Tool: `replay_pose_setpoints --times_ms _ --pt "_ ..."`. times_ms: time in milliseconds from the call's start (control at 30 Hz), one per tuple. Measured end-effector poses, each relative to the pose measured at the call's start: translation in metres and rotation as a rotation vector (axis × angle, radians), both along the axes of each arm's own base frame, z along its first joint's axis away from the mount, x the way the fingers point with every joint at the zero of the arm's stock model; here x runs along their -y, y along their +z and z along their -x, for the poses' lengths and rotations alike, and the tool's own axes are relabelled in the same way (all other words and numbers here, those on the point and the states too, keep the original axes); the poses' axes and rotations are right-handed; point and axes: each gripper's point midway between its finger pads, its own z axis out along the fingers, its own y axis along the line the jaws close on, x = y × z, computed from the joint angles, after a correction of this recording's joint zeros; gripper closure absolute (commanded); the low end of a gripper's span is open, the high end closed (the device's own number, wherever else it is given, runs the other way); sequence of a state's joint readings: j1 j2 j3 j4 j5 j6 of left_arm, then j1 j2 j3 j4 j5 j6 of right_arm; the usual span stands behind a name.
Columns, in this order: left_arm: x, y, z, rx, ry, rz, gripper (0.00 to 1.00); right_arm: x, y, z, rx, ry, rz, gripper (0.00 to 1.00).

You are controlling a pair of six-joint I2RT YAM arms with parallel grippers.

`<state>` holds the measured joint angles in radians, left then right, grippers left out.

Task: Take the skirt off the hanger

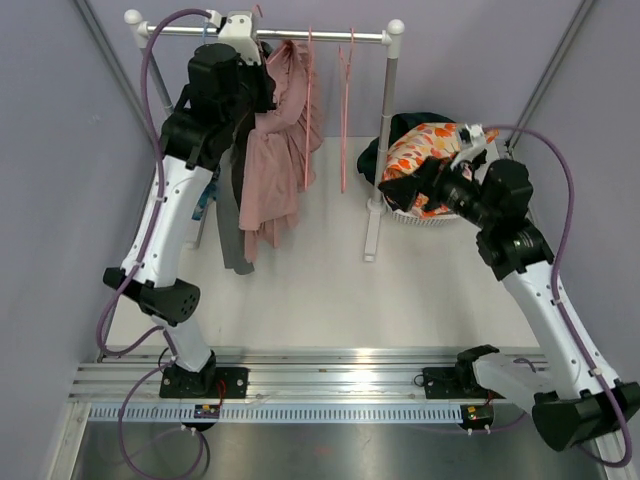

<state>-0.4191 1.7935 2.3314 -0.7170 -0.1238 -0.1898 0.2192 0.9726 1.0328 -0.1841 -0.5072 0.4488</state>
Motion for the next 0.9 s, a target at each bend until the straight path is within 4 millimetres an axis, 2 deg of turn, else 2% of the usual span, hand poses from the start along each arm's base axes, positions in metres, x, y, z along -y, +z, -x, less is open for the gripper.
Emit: replay_pose_setpoints --times_ms 67,167,233,300,367,467,600,700,767,800,867,900 --pt "-0.002 0.018 0.013 0.035 -0.004 0.016 1.00 -0.028 0.047 0.001 0.090 0.079 0.004 0.01" --pt "-0.006 0.046 0.033 0.092 -0.011 0.045 1.00 -0.093 0.125 0.016 0.249 0.240 -0.002 0.01" --pt "-0.007 0.058 0.044 0.113 -0.017 0.062 1.00 -0.126 0.157 0.024 0.309 0.303 -0.009 0.01" --pt "-0.007 0.063 0.051 0.120 -0.020 0.069 1.00 -0.150 0.173 0.026 0.339 0.328 -0.013 0.01" --pt "-0.005 0.065 0.055 0.123 -0.023 0.075 1.00 -0.175 0.174 0.025 0.335 0.341 0.001 0.01" --pt "-0.002 0.062 0.058 0.115 -0.028 0.075 1.00 -0.215 0.157 0.026 0.293 0.367 0.043 0.00" --pt "0.002 0.055 0.058 0.094 -0.033 0.074 1.00 -0.267 0.111 0.034 0.218 0.407 0.127 0.01" --pt "0.002 0.048 0.059 0.075 -0.032 0.072 1.00 -0.287 0.080 0.038 0.167 0.416 0.183 0.01" --pt "0.001 0.045 0.061 0.068 -0.032 0.072 1.00 -0.294 0.067 0.041 0.145 0.416 0.208 0.07" --pt "0.000 0.045 0.063 0.068 -0.031 0.072 1.00 -0.296 0.063 0.042 0.138 0.412 0.217 0.25" --pt "-0.001 0.048 0.066 0.073 -0.032 0.075 1.00 -0.298 0.058 0.046 0.137 0.405 0.227 0.52" --pt "-0.002 0.049 0.066 0.076 -0.032 0.077 1.00 -0.299 0.056 0.049 0.140 0.400 0.225 0.89"
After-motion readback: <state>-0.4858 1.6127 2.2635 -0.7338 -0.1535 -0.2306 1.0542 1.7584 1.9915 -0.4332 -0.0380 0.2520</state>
